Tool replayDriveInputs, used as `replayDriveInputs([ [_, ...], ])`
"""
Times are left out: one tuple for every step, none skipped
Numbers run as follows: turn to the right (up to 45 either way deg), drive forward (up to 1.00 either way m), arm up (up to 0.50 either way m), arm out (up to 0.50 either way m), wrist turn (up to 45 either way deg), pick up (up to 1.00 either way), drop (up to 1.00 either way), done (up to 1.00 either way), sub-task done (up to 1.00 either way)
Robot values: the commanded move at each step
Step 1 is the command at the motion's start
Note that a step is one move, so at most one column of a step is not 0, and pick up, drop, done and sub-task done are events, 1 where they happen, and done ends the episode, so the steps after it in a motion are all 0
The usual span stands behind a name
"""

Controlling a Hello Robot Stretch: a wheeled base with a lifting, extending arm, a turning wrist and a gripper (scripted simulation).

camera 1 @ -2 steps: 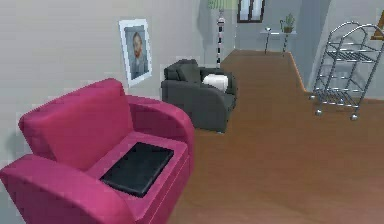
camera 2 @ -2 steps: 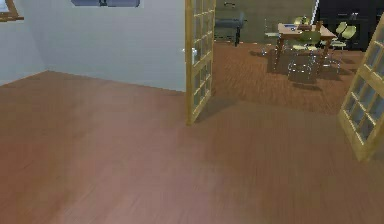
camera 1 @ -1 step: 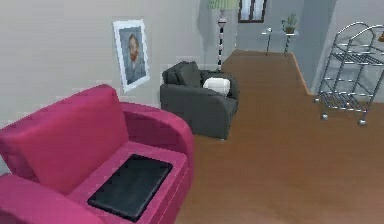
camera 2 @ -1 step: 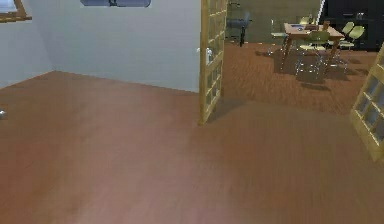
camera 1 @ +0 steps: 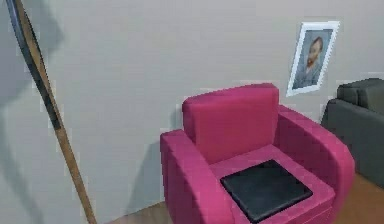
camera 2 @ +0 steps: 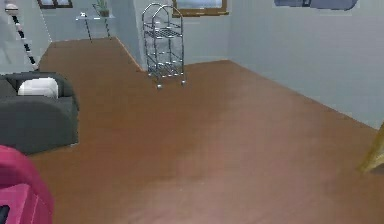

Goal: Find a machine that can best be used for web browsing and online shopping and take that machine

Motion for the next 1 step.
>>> replayDriveInputs([
  [-45.0, 0.0, 0.0, 0.0, 0.0, 0.0, 0.0, 0.0, 0.0],
])
